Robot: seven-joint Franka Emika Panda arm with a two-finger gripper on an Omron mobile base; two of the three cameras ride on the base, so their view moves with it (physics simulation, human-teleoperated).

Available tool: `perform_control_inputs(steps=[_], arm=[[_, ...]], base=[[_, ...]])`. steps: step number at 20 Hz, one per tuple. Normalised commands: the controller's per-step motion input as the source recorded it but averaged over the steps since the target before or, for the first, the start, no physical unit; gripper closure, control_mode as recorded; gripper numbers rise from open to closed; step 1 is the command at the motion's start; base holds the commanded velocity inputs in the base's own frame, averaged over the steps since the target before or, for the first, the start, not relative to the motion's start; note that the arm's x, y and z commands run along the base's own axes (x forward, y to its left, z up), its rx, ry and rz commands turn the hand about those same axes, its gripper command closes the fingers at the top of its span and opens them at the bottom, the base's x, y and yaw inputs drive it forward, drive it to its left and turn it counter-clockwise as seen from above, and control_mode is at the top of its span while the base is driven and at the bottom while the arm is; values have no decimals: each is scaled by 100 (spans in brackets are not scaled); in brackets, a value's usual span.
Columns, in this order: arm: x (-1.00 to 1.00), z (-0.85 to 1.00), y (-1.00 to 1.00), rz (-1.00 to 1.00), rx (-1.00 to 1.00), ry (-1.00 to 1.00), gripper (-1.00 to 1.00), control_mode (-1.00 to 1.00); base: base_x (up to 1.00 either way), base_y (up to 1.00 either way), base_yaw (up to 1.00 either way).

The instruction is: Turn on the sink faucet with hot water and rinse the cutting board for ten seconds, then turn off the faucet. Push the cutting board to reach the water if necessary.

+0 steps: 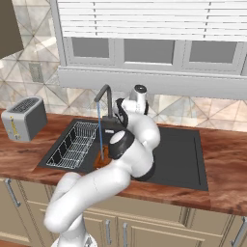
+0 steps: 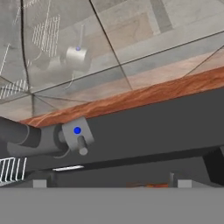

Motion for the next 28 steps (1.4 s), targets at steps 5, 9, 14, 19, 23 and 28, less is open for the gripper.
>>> perform_control_inputs(steps=[5, 9, 14, 19, 23, 28], arm=[[24, -4, -1, 1, 1, 0, -100, -100], [0, 0, 0, 0, 0, 0, -100, -100], [0, 0, 0, 0, 0, 0, -100, -100], [0, 0, 0, 0, 0, 0, -100, -100], [0, 0, 0, 0, 0, 0, -100, -100], [0, 0, 0, 0, 0, 0, -100, -100]], base=[[0, 0, 0], [0, 0, 0], [0, 0, 0], [0, 0, 0], [0, 0, 0], [0, 0, 0]])
